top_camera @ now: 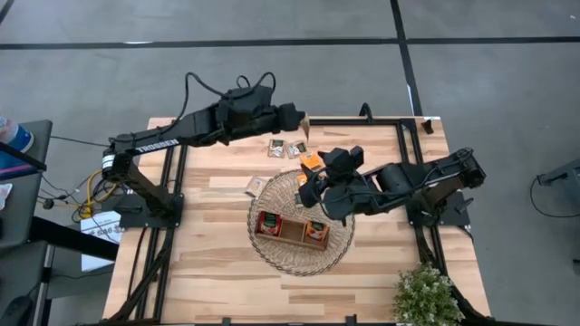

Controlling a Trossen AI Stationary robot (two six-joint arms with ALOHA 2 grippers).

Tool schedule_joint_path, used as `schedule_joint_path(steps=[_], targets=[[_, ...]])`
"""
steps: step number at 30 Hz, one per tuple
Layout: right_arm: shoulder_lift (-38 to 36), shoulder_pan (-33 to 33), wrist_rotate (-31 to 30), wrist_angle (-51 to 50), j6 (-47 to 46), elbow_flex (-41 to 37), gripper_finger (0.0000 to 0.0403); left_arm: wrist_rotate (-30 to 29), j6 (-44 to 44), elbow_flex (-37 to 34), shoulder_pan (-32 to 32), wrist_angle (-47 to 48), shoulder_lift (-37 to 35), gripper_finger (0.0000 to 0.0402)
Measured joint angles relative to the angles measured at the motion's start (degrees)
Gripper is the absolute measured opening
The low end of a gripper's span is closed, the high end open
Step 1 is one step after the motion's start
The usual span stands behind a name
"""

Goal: Pick & Place Tea
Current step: Put the brown tea bag into the middle section of the wooden organizer

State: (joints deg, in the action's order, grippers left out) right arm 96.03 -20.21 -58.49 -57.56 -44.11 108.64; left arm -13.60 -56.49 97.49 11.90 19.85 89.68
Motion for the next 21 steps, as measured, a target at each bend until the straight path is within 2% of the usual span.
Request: schedule_joint_path(steps=[8, 13, 21], targets=[[0.0, 0.5, -9.6, -0.6, 2.0, 0.3, 0.0255, -3.0, 4.0, 0.0, -2.0, 1.0, 0.0, 0.0000], [0.0, 2.5, -9.1, -0.2, 6.8, 0.3, 0.0255, -2.8, 6.3, 0.0, -3.1, -1.1, 0.0, 0.0000], [0.0, 4.8, -10.2, -0.2, 7.1, 0.3, 0.0255, -4.0, 10.1, 0.0, -4.2, -3.2, 0.0, 0.0000]])
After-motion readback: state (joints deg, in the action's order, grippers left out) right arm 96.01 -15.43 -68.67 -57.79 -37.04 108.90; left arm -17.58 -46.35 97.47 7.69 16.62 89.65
